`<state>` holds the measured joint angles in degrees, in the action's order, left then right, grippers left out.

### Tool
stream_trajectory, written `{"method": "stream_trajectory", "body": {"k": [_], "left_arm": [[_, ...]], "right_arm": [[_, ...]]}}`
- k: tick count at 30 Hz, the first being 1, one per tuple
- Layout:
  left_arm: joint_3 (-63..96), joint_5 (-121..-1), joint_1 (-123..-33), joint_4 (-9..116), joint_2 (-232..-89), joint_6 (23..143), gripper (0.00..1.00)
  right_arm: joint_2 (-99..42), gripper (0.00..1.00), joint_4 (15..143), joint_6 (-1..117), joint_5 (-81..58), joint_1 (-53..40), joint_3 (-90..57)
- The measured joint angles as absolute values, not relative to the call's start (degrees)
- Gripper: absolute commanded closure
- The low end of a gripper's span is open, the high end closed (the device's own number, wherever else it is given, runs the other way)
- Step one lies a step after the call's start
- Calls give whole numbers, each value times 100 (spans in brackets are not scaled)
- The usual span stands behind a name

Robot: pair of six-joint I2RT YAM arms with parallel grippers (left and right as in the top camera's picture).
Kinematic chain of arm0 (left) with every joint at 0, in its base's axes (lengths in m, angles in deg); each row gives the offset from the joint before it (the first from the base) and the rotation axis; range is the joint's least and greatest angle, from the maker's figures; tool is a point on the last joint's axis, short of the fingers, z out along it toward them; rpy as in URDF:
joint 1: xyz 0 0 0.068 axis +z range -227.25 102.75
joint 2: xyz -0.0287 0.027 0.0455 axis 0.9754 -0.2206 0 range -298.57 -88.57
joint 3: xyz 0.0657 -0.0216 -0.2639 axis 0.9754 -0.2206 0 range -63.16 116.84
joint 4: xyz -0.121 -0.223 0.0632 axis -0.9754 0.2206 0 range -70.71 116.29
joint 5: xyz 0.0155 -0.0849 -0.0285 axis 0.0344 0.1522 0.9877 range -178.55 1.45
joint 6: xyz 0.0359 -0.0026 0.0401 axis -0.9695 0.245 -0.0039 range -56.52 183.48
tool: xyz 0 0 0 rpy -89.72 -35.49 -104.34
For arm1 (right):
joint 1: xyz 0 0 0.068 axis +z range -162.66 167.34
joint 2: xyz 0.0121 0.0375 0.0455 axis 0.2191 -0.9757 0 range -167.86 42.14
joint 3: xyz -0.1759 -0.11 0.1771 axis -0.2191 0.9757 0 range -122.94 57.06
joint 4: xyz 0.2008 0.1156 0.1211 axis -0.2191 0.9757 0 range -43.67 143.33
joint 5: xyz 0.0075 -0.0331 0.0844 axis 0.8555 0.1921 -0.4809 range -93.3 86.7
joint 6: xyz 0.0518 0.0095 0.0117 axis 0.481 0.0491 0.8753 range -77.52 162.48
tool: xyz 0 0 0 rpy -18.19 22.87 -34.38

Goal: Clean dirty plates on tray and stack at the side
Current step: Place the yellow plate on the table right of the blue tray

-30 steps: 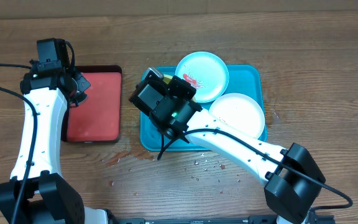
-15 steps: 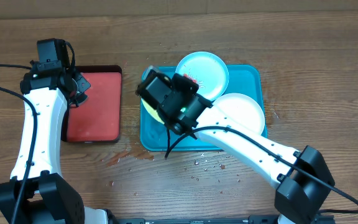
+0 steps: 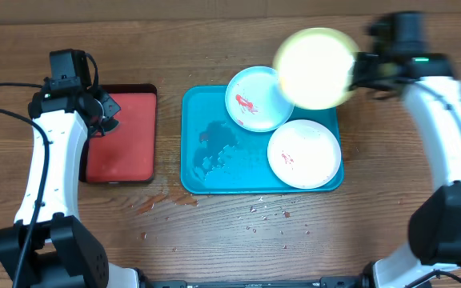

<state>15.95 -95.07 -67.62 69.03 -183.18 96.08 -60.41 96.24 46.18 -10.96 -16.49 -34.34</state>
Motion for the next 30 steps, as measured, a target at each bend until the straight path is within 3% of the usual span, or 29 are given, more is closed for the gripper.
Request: {"method": "stream_trajectory", "body": {"k": [7,17,18,19,20,21,23,25,28,30], "left_arm": [[1595,-9409,-6762,6881,-18508,9608,96],[1595,-9258,-6778,6837,-18556,9589,96],[1595,-9256,-6778,6837,-18556,9586,96],[1595,-9254,-6778,6839,-18556,9582,96],[1595,-9254,-6778,6839,-18556,9567,96],[1595,-9241,-6778,6837,-18556,9545,96],[1595,-9217,-6778,6839,-18556,9499,96],[1595,-9212,-6778,6837,-18556,9479,96],[1595,-9212,-6778,6837,-18556,9477,96],[1595,-9210,-6778,6837,-18556,9477,96]], "right_arm": [[-6360,96,9526,4804,-1898,-3230,-3169],[-7039,96,8501,4850,-1959,-3630,-2481],[-7096,87,8470,4848,-1957,-3630,-2463],[-7136,72,8453,4846,-1942,-3630,-2446],[-7182,68,8444,4857,-1931,-3630,-2439],[-7199,77,8435,4859,-1913,-3630,-2435],[-7210,80,8433,4883,-1891,-3627,-2428],[-7210,79,8422,4865,-1883,-3630,-2428],[-7210,68,8424,4887,-1983,-3630,-2428],[-7210,68,8398,4876,-2304,-3623,-2428]]}}
